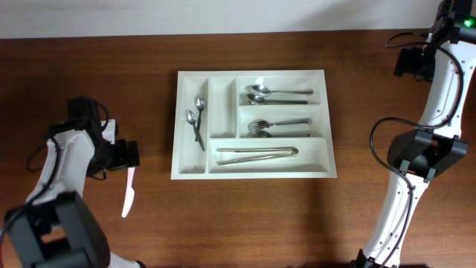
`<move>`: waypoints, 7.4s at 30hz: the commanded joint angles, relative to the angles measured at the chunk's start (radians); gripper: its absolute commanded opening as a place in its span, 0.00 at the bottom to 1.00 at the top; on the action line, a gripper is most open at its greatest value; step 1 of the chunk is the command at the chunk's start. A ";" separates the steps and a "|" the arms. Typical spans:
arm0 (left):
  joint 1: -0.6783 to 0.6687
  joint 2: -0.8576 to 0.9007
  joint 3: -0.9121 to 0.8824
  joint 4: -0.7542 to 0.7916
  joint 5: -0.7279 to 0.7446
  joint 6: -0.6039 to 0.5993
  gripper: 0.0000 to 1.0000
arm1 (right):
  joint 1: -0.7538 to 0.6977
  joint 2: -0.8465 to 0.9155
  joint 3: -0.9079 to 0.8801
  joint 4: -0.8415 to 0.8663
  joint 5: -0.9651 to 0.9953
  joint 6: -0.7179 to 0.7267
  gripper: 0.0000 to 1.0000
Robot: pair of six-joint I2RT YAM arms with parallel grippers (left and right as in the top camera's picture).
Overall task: Pack container
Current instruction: 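Move the left gripper back over the white plastic knife, then lower the left gripper and grasp the white knife's handle, then lift the knife and carry it over the tray's left compartment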
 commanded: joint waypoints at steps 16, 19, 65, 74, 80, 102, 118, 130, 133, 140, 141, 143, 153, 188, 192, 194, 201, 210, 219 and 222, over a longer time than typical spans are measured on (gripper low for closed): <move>0.003 0.174 -0.006 0.011 0.022 0.117 0.95 | 0.000 0.007 0.000 0.000 0.002 0.013 0.99; 0.003 0.178 -0.006 0.017 0.018 0.119 0.93 | 0.000 0.007 0.000 0.000 0.002 0.012 0.99; -0.063 0.257 -0.006 0.025 -0.076 0.028 0.93 | 0.000 0.007 0.000 0.000 0.002 0.013 0.99; -0.063 0.260 -0.006 0.025 -0.061 0.028 0.94 | 0.000 0.007 0.000 0.000 0.002 0.012 0.99; -0.063 0.260 -0.006 0.025 -0.031 0.028 0.93 | 0.000 0.007 0.000 0.000 0.002 0.013 0.99; -0.063 0.262 -0.045 0.026 -0.062 0.028 0.93 | 0.000 0.007 0.000 0.000 0.002 0.012 0.99; -0.063 0.262 -0.060 0.031 -0.087 0.028 0.93 | 0.000 0.007 0.000 0.000 0.002 0.012 0.99; -0.063 0.262 -0.060 0.031 -0.087 0.028 0.92 | 0.000 0.007 0.000 0.000 0.002 0.013 0.99; -0.061 0.262 -0.060 0.029 -0.084 0.028 0.82 | 0.000 0.007 0.000 0.000 0.002 0.013 0.99; -0.061 0.262 -0.060 0.031 -0.084 0.028 0.78 | 0.000 0.007 0.000 0.000 0.002 0.012 0.99; -0.061 0.262 -0.060 0.029 -0.084 0.028 0.77 | 0.000 0.007 0.000 0.000 0.002 0.012 0.99; -0.061 0.262 -0.060 0.027 -0.084 0.028 0.68 | 0.000 0.007 0.000 0.000 0.002 0.012 0.99; -0.056 0.262 -0.060 0.025 -0.084 0.028 0.33 | 0.000 0.007 0.000 0.000 0.002 0.013 0.99; -0.213 0.262 0.603 -0.272 -0.051 0.027 0.06 | 0.000 0.007 0.000 0.000 0.002 0.012 0.99; -0.309 0.262 0.659 -0.246 0.024 0.027 0.05 | 0.000 0.007 0.000 0.000 0.002 0.012 0.99; -0.362 0.262 0.663 -0.217 0.031 -0.002 0.06 | 0.000 0.007 0.000 0.000 0.002 0.012 0.99; -0.548 0.262 0.663 -0.065 0.031 -0.094 0.06 | 0.000 0.007 0.000 0.000 0.002 0.012 0.99; -0.704 0.264 0.663 0.103 0.026 -0.199 0.06 | 0.000 0.007 0.000 0.000 0.002 0.012 0.99; -0.724 0.344 0.663 0.099 -0.019 -0.378 0.06 | 0.000 0.007 0.000 0.000 0.002 0.012 0.99; -0.724 0.374 0.663 0.102 -0.023 -0.385 0.06 | 0.000 0.007 0.000 0.000 0.002 0.013 0.99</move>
